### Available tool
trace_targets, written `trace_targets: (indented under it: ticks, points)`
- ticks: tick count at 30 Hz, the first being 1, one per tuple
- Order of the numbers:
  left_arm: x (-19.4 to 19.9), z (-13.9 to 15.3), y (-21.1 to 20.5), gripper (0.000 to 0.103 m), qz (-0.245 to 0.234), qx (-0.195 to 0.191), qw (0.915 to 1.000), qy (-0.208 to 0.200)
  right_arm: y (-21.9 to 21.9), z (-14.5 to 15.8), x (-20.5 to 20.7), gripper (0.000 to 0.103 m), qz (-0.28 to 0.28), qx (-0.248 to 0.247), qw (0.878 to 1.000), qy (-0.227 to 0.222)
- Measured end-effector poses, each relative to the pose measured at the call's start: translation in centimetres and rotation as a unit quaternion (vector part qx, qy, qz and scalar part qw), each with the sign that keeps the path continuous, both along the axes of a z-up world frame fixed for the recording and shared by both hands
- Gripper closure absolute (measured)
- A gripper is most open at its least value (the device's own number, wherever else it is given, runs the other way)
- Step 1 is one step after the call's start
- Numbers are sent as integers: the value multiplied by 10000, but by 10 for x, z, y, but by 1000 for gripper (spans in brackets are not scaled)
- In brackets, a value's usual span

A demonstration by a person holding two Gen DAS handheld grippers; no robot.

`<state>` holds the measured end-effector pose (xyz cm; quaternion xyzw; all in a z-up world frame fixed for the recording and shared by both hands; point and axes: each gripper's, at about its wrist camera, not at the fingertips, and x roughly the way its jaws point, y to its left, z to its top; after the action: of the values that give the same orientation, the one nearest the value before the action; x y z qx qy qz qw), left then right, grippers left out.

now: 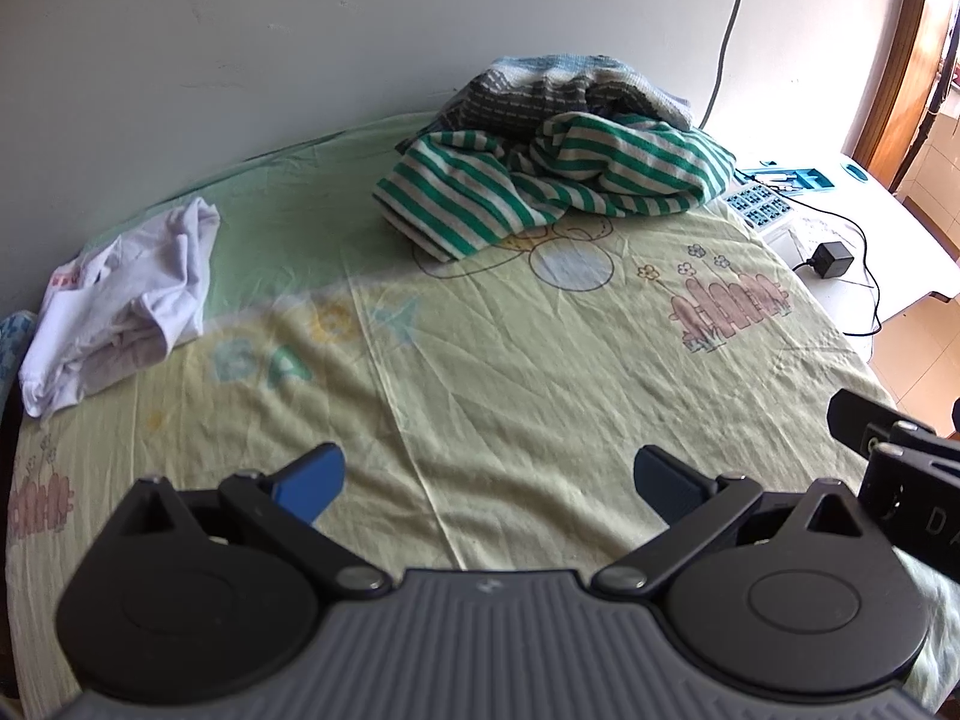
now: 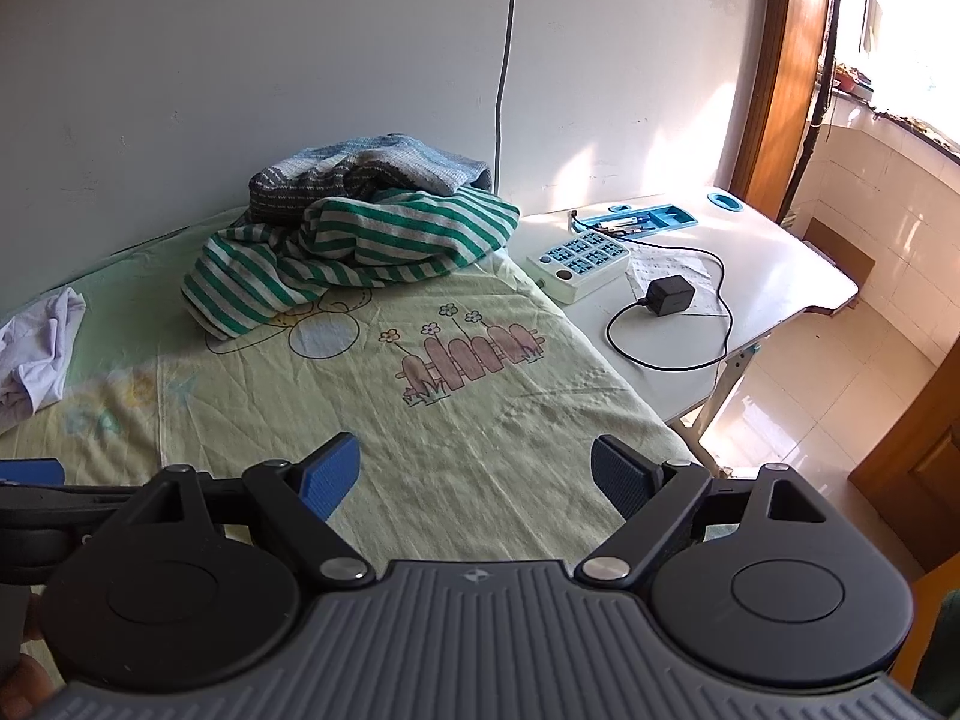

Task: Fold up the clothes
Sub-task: 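Grasp the grey knit sweater with the right gripper while the left gripper grasps it too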

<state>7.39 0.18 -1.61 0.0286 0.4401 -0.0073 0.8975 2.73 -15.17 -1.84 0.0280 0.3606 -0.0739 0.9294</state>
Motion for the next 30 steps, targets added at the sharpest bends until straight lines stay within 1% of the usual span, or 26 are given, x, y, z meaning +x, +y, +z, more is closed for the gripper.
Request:
trace_targets:
  ticks: [3,5,7,9,11,12,15,17,21,23,24,27,28,29,30]
  points:
    - [18,0,0,0,20,183,9998,-73,-5,-1,21,16,168,-14,9998,55]
    - [34,2,1,0,42,178,9998,-77,-10,0,39,16,302,-16,9995,55]
    - [54,3,3,0,103,187,9997,-149,-16,0,62,16,456,46,9989,115]
    - [76,2,1,0,73,371,9989,-272,-21,-1,92,16,696,123,9974,152]
    - [103,-3,1,1,41,488,9984,-276,-24,-2,124,16,939,120,9954,150]
    - [118,-6,2,1,48,503,9984,-238,-23,-1,141,17,1029,61,9946,110]
    - [158,-9,7,1,129,242,9996,-101,-24,-1,192,17,1266,-113,9919,-24]
    - [180,-9,7,1,229,191,9994,-156,-25,-1,226,17,1372,-180,9903,-91]
    - [214,-7,-3,1,264,386,9983,-354,-26,-14,281,17,1507,-356,9878,-171]
    - [227,-7,-5,1,370,398,9979,-340,-25,-26,302,17,1575,-519,9860,-195]
    - [233,-8,-6,1,422,395,9978,-328,-26,-31,308,17,1623,-501,9853,-199]
    - [246,-11,-10,1,540,406,9973,-284,-29,-45,322,25,1775,-398,9831,-207]
    - [249,-11,-12,3,549,426,9972,-281,-30,-50,326,37,1825,-363,9823,-209]
    - [252,-11,-13,4,531,435,9972,-291,-30,-47,322,48,1872,-321,9814,-294]
    - [254,-11,-15,4,510,438,9973,-304,-31,-43,316,62,1918,-278,9802,-393]
